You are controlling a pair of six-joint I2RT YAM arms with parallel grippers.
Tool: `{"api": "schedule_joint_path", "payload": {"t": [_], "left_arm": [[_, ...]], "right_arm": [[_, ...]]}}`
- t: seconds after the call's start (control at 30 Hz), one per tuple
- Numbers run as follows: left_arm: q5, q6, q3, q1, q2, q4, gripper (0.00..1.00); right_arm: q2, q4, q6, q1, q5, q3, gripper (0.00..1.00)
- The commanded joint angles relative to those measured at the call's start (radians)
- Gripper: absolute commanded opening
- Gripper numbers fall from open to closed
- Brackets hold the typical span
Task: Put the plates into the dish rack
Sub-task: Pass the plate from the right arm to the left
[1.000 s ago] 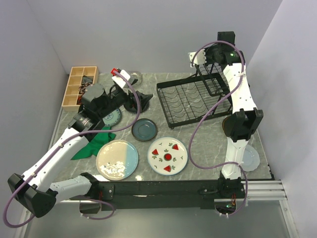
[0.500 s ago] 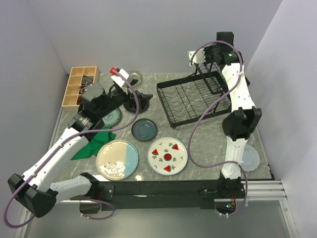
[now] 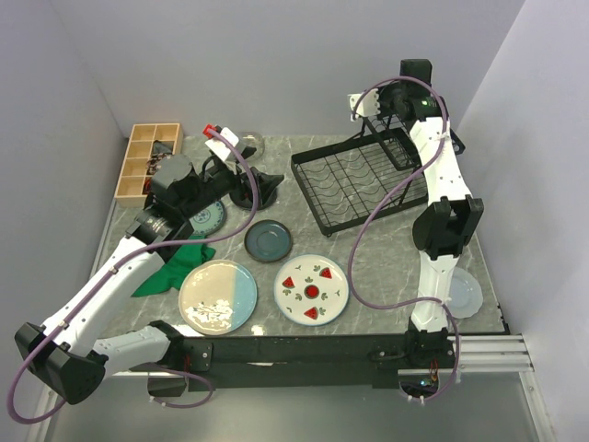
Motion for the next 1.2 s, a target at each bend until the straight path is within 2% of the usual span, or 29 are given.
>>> {"api": "schedule_joint_path", "payload": {"t": [0.0, 0.27, 0.53, 1.17], "left_arm": [[0.024, -0.023, 0.02, 0.008, 0.0, 0.052, 0.99], [0.032, -0.027, 0.02, 0.012, -0.002, 0.054, 0.99], [0.032, -0.027, 0.019, 0.012, 0.0, 0.054, 1.0], [0.032, -0.026, 0.019, 0.015, -0.002, 0.054, 0.99]], "right_arm": [[0.0, 0.101, -0.061, -0.004, 0.011, -0.004, 0.1], [-0.01, 0.058, -0.191, -0.004, 0.042, -0.004, 0.06], [0.0, 0.026, -0.298, -0.004, 0.065, 0.025, 0.07], [0.051, 0.061, -0.381, -0.004, 0.085, 0.05, 0.11]]}}
